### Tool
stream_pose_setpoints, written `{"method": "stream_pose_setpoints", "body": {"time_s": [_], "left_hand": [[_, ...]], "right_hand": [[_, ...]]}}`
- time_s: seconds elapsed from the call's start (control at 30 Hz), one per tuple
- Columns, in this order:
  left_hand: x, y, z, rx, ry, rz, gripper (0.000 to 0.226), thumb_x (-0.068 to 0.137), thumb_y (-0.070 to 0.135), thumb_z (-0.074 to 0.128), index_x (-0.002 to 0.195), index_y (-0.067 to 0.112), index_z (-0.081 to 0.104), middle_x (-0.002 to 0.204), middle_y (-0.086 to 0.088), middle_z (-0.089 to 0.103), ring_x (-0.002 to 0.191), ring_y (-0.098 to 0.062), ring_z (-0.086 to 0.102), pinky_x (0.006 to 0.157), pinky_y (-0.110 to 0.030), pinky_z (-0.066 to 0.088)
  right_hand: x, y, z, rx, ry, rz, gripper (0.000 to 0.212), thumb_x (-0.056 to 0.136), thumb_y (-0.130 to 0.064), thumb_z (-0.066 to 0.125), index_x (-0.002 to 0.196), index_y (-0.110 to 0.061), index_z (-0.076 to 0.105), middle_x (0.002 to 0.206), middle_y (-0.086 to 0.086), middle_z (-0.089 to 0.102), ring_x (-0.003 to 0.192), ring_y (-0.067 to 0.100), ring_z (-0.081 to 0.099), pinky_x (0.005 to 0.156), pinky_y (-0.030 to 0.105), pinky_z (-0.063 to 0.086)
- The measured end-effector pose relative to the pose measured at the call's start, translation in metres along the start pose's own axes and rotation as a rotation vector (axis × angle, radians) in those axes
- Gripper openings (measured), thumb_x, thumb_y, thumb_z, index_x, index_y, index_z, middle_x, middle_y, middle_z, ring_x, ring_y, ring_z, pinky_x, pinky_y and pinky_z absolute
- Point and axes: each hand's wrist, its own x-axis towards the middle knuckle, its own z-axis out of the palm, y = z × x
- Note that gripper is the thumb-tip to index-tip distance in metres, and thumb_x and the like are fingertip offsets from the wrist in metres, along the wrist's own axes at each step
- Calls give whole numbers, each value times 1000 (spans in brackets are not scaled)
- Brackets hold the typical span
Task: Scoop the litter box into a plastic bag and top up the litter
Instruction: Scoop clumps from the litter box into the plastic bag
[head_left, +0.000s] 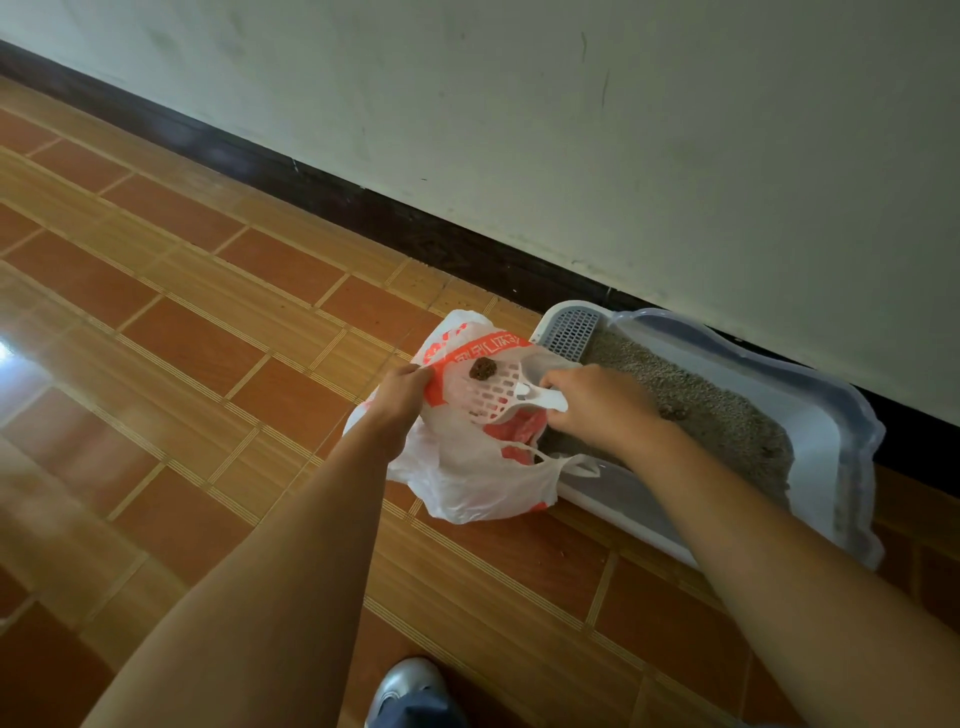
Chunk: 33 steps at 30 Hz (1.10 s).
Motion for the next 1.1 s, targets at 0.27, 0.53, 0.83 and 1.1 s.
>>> {"method": "stream_pose_setpoints", "body": {"time_s": [0.27,0.53,0.83,1.1], "left_hand": [[-7,-3,1,-164,-11,-128,27,96,17,40,77,14,59,79,-3,63,91,-25,57,106,-53,32],[-8,-1,1,-313,104,-182,26,98,19,40,79,15,56,84,-3,60,111,-30,55,105,-53,36],[-7,2,9,-318,134,-162,30,95,16,41,69,14,56,71,-3,58,91,-26,54,105,-51,38],[-2,4,17,-335,202,-126,26,100,20,41,78,17,55,79,0,59,71,-12,56,84,-35,44]], "right_hand": [[12,-13,0,-222,135,-76,32,91,-18,54,121,-24,46,107,6,66,95,26,65,63,31,43],[5,-23,-11,-373,152,-133,25,92,-12,54,116,-15,58,115,7,63,106,24,61,79,34,51],[1,-2,-7,-262,168,-110,29,90,-17,57,119,-19,58,114,3,63,105,22,58,77,33,51],[-28,45,-3,126,99,75,39,84,-30,62,122,-34,59,109,-3,64,89,14,58,69,27,47]]}}
